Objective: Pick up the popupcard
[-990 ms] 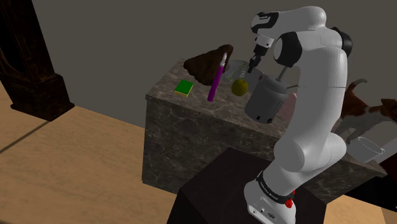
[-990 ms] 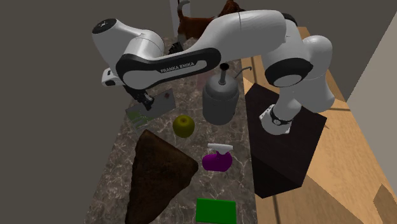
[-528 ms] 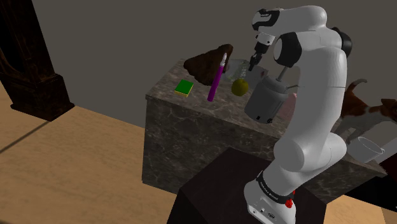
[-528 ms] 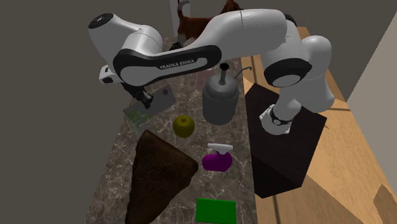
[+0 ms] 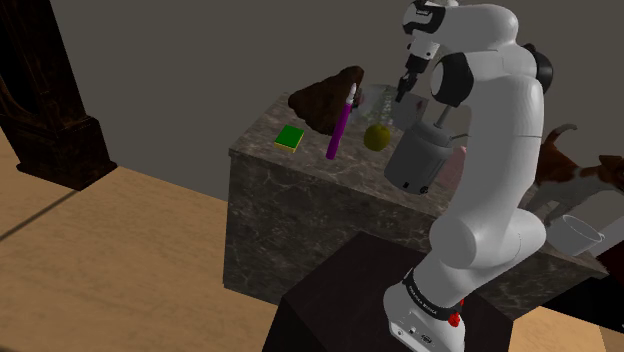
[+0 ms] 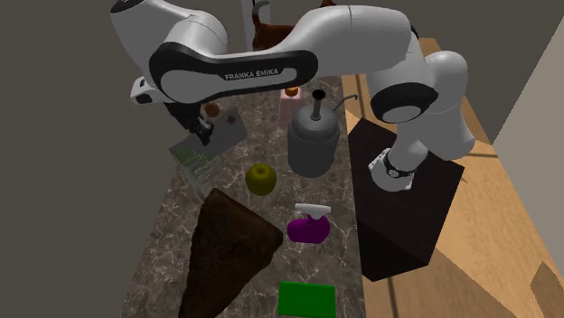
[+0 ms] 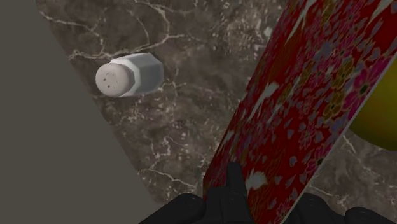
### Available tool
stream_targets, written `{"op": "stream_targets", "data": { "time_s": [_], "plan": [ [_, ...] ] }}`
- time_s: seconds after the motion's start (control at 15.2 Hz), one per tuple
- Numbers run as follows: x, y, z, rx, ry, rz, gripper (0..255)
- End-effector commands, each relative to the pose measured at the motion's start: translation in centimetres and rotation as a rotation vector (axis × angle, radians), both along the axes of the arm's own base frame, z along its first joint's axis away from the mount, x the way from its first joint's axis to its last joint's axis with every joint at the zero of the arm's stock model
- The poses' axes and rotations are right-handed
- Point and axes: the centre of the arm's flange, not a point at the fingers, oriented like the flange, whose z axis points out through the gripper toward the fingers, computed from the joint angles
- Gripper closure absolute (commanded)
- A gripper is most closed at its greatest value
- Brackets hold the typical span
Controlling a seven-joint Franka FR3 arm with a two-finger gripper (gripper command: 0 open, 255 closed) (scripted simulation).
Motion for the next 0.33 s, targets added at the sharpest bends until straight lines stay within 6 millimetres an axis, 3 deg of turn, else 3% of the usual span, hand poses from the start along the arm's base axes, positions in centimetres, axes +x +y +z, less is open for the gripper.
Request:
{"op": "stream_targets", "data": {
  "time_s": [0.0, 0.26],
  "plan": [
    [0.0, 0.1, 1.1, 0.0, -0.001, 0.001, 255],
    [0.0, 0.1, 2.3, 0.0, -0.001, 0.001, 255]
  ]
}}
